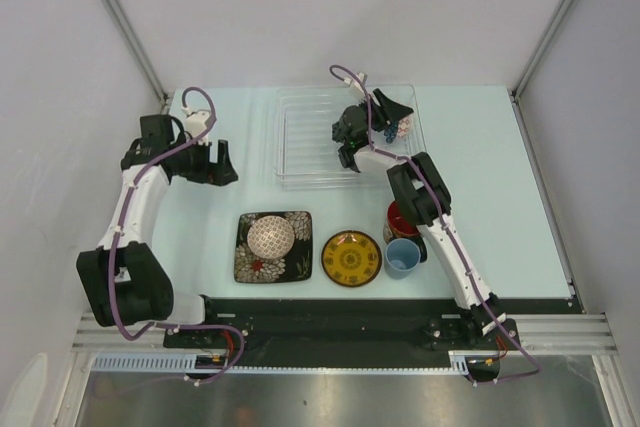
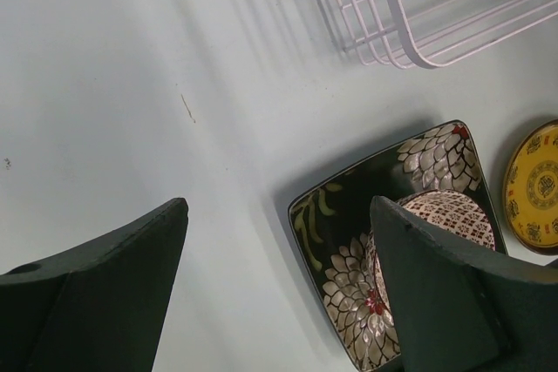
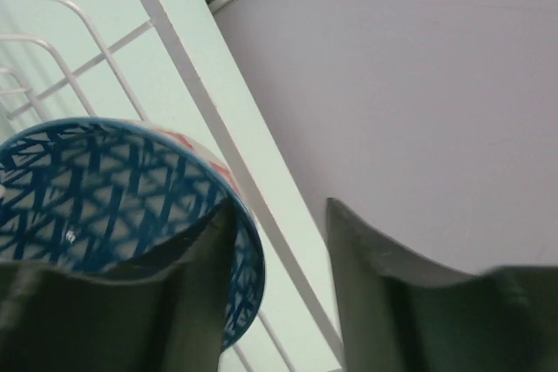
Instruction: Load the mixed dishes into the dish rack
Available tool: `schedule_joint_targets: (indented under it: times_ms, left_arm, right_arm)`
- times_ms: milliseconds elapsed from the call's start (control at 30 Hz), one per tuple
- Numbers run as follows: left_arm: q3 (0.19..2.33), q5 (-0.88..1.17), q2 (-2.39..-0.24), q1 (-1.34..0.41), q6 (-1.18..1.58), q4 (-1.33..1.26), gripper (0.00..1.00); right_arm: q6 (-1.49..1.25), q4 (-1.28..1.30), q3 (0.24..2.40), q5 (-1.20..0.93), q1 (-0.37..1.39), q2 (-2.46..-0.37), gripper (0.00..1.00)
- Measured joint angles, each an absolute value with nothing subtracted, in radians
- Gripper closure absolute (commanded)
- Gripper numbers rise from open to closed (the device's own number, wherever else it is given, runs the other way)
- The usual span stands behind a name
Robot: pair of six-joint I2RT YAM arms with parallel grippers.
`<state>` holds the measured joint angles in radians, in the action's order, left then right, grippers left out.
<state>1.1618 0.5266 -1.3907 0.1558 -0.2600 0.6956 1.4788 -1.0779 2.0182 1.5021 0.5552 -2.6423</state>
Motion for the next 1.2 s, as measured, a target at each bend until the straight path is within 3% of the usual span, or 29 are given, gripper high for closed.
schedule_joint_targets:
  times_ms: [100, 433, 733, 933, 1033, 1200]
  left_arm:
    - [1.158, 0.527, -1.391, 0.156, -0.258, 0.696, 0.10]
    - [1.132, 0.530, -1.392, 0.156, -0.242, 0.688, 0.10]
    - [1.132, 0.546, -1.396, 0.157, -0.228, 0.675, 0.09]
    - [1.133, 0.553, -1.433, 0.157, -0.306, 0.719, 0.09]
    - [1.120, 0.543, -1.436, 0.158, -0.348, 0.725, 0.08]
    - [1.121, 0.546, -1.438, 0.159, -0.356, 0.735, 0.08]
  right_arm:
    - [1.495, -1.090, 2.018, 1.503, 0.556, -2.643, 0.21]
    - [1.523, -1.110, 1.986, 1.504, 0.571, -2.579, 0.15]
    - [1.472, -1.010, 1.847, 1.500, 0.633, -2.085, 0.11]
    - [1.557, -1.108, 1.716, 1.497, 0.965, -1.751, 0.03]
    - [1.693, -1.220, 1.720, 1.499, 1.176, -1.779, 0.02]
    - [1.797, -1.220, 1.948, 1.517, 1.301, -1.908, 0.03]
